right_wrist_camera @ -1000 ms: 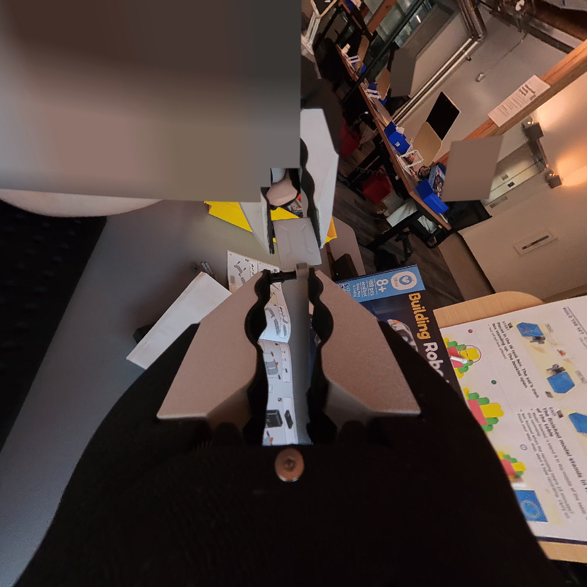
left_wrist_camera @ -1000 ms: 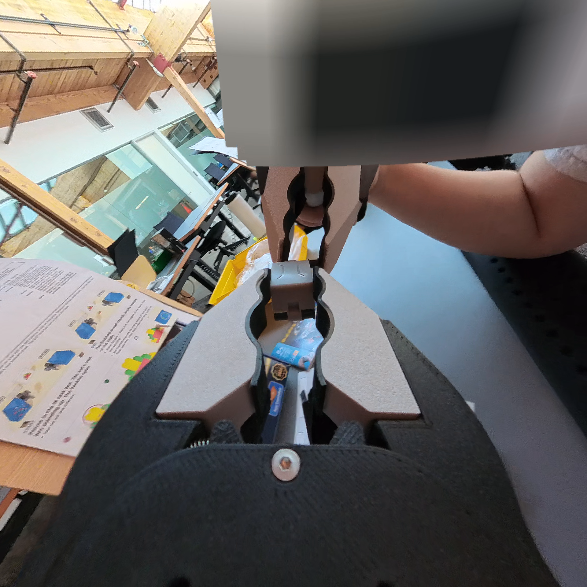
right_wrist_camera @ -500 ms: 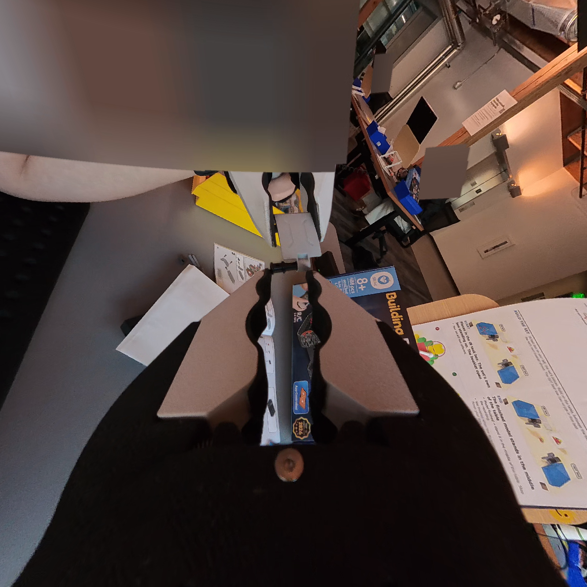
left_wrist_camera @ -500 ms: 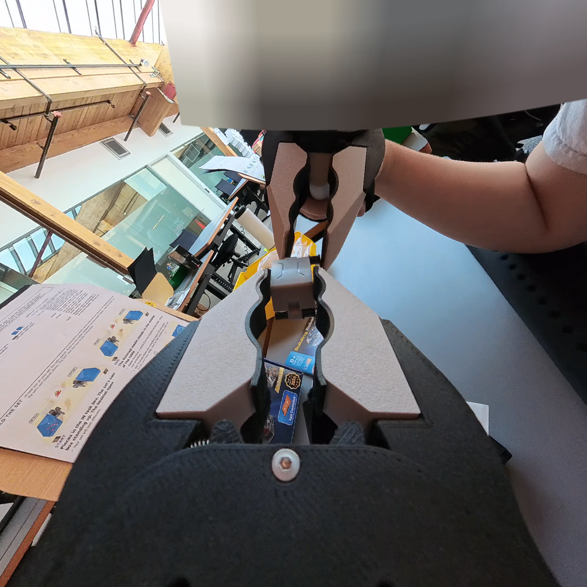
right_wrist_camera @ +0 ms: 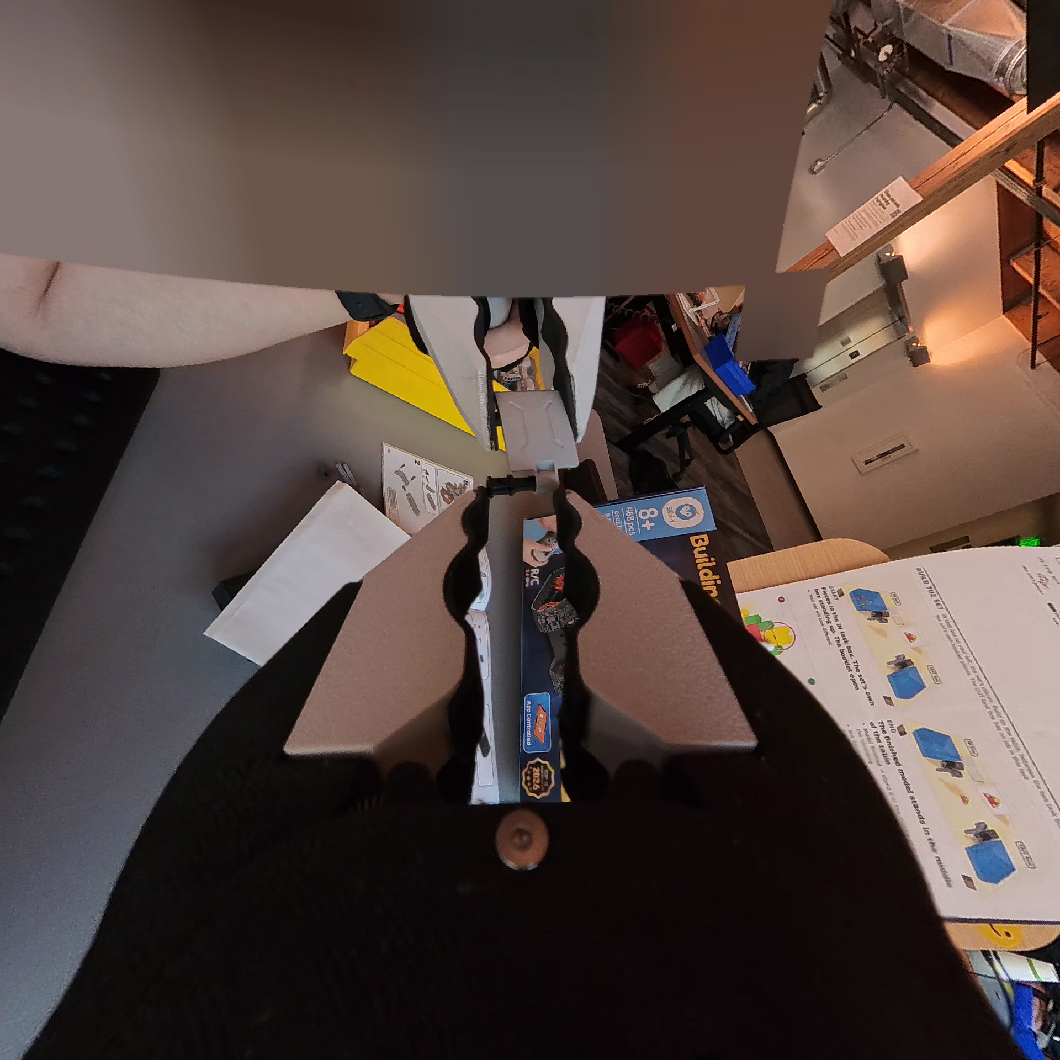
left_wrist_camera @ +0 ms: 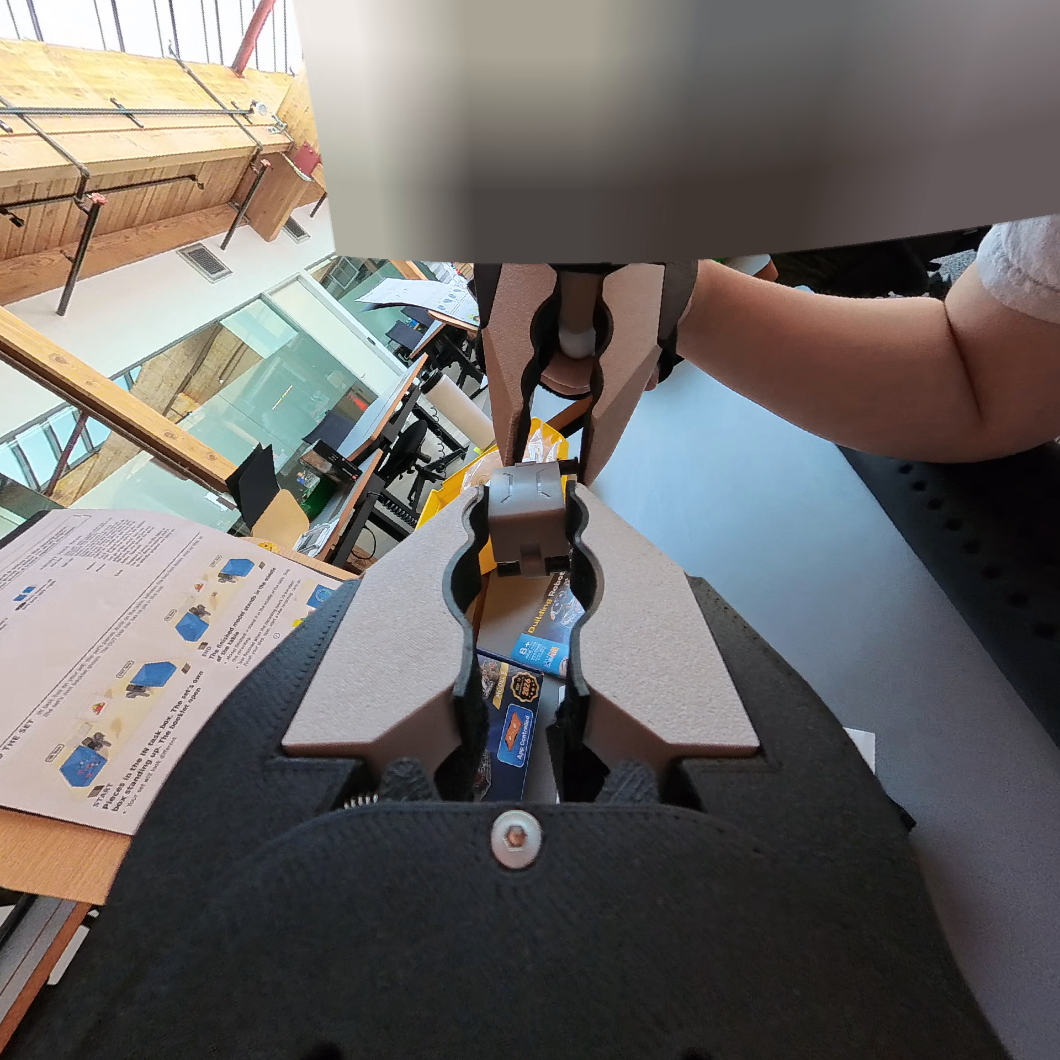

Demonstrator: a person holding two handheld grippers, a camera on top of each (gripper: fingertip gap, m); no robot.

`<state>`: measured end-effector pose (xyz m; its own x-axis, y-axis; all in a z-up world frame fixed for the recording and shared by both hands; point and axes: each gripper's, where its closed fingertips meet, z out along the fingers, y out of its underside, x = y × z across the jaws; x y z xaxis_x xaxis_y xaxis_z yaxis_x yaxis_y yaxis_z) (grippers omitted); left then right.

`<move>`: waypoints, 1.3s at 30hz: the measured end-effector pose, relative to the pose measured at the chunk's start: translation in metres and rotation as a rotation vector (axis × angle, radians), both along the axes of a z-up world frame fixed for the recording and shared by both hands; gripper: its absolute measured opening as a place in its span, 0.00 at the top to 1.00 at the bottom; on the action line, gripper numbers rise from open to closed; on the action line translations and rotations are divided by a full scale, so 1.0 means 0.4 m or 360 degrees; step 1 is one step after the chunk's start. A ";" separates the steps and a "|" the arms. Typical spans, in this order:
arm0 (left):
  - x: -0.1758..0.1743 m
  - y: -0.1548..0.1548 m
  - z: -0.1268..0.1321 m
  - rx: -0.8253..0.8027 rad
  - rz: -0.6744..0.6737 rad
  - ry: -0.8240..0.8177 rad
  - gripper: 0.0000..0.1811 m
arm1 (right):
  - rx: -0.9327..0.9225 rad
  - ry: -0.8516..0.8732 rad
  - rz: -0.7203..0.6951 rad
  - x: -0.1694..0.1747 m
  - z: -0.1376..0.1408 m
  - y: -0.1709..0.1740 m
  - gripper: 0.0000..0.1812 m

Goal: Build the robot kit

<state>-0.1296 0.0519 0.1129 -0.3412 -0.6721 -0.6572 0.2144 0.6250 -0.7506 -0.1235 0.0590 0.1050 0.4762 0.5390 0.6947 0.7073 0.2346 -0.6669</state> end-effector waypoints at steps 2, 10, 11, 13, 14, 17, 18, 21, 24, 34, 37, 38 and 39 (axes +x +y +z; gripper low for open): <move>0.000 0.000 -0.001 -0.0002 -0.0003 0.0005 0.86 | 0.0011 -0.0017 0.0004 -0.001 0.000 -0.002 0.88; 0.003 0.000 -0.016 -0.0003 0.0004 0.0069 0.86 | -0.0008 -0.0087 -0.0007 0.002 -0.012 -0.004 0.89; 0.004 0.000 -0.015 -0.0008 0.0003 0.0067 0.86 | -0.0010 -0.0079 -0.0009 0.003 -0.012 -0.003 0.89; 0.003 0.001 -0.015 -0.0021 -0.0006 0.0070 0.86 | -0.0032 -0.0030 0.0005 0.001 -0.009 -0.004 0.89; 0.002 0.000 -0.016 -0.0022 -0.0012 0.0072 0.86 | -0.0057 -0.0008 0.0004 0.001 -0.010 -0.005 0.89; 0.006 0.003 -0.016 -0.0005 0.0006 0.0064 0.86 | -0.0049 -0.0008 -0.0014 0.005 -0.008 -0.001 0.88; 0.005 0.003 -0.016 -0.0006 0.0009 0.0063 0.86 | -0.0042 -0.0001 -0.0015 0.005 -0.005 -0.001 0.87; 0.003 0.003 -0.013 -0.0011 0.0007 0.0059 0.86 | -0.0020 -0.0005 0.0001 -0.001 0.000 -0.005 0.88; 0.002 0.003 -0.012 -0.0009 0.0009 0.0056 0.86 | 0.0006 -0.0031 -0.0001 -0.001 0.003 -0.006 0.88; 0.005 0.006 -0.019 -0.0042 0.0013 0.0093 0.86 | 0.0003 -0.0040 0.0005 0.003 0.003 -0.007 0.90; 0.010 0.009 -0.022 -0.0050 0.0021 0.0105 0.86 | -0.0012 -0.0055 -0.0013 0.010 -0.004 -0.003 0.90; 0.012 0.010 -0.020 -0.0058 0.0025 0.0097 0.86 | -0.0002 -0.0034 -0.0012 0.011 0.001 -0.002 0.90; 0.011 0.011 -0.015 -0.0066 0.0021 0.0077 0.86 | -0.0006 0.0016 0.0003 0.010 0.007 -0.002 0.89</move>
<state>-0.1250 0.0562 0.1068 -0.3626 -0.7031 -0.6117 0.1691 0.5958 -0.7851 -0.1197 0.0581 0.1079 0.4821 0.5426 0.6879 0.6999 0.2337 -0.6749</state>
